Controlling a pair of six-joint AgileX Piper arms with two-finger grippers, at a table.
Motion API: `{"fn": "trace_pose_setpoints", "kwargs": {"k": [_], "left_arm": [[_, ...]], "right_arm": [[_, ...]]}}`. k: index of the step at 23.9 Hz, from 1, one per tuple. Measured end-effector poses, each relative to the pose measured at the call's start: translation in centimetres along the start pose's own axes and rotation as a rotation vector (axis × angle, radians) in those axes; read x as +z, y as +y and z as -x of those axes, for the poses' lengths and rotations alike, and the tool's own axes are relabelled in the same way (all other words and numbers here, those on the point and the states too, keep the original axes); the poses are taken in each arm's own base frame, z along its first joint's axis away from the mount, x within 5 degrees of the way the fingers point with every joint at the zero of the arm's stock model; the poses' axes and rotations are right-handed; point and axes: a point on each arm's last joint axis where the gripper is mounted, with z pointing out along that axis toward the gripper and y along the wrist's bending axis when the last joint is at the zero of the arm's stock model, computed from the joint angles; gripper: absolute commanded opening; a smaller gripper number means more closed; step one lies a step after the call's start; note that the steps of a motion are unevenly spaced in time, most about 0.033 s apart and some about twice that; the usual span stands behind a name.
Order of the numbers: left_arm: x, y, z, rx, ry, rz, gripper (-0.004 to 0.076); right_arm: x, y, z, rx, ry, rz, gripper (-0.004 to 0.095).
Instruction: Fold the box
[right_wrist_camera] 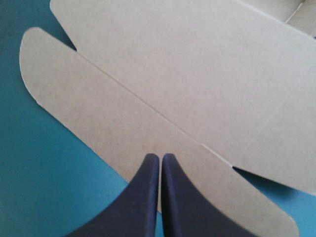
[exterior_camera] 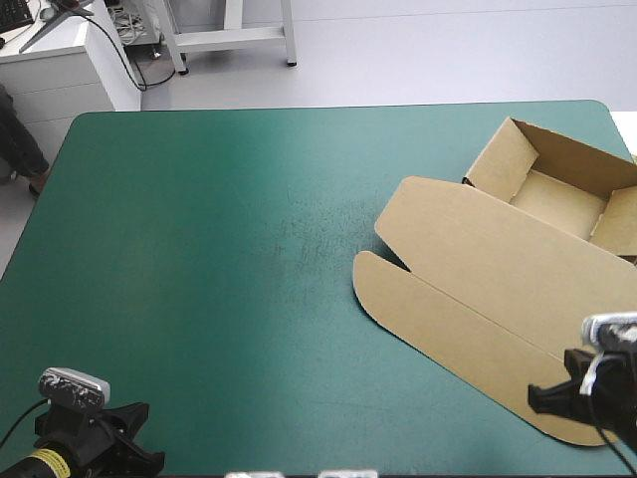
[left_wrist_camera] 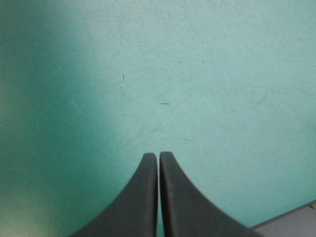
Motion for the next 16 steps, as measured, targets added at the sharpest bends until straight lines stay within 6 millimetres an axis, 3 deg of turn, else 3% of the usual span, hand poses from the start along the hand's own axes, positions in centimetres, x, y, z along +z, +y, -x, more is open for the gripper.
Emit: {"fn": "trace_pose_setpoints", "kwargs": {"k": [4, 7, 12, 16], "left_arm": [[0.0, 0.0, 0.0, 0.0, -0.001, 0.0, -0.0008], [0.0, 0.0, 0.0, 0.0, -0.001, 0.0, -0.0008], [0.0, 0.0, 0.0, 0.0, -0.001, 0.0, -0.0008], [0.0, 0.0, 0.0, 0.0, -0.001, 0.0, -0.0008]], "right_arm": [[1.0, 0.4, -5.4, -0.06, -0.001, 0.0, 0.0], [1.9, 0.4, -7.8, -0.072, 0.0, 0.0, 0.0], [3.5, 0.4, -9.9, -0.07, -0.043, -0.01, 0.0], [3.9, 0.3, -10.0, -0.022, -0.088, -0.017, 0.0]]}}
